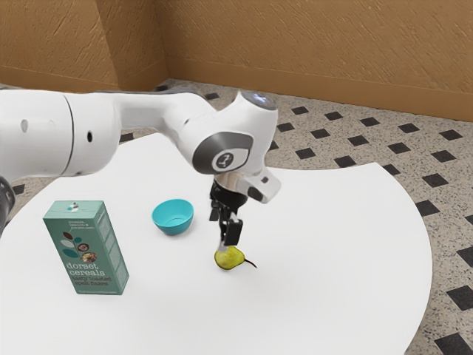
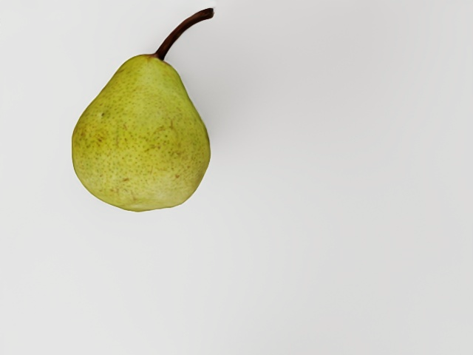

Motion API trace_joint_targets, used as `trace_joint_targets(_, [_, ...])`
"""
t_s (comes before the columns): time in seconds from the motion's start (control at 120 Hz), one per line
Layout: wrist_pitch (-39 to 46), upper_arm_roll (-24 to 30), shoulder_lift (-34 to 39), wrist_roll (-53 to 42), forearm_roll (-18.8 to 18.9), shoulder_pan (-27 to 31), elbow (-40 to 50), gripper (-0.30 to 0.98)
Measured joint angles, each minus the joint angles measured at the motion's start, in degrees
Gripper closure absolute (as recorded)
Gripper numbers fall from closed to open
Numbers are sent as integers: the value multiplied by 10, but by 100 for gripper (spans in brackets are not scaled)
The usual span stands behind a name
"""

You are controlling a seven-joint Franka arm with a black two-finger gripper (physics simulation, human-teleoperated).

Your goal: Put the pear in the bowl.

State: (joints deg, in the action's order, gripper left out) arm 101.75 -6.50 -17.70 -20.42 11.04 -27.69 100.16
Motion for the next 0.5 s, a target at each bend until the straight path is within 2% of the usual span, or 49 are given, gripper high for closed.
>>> trace_joint_targets(0.5, [88,-20,-55,-58,11,-9,15,0])
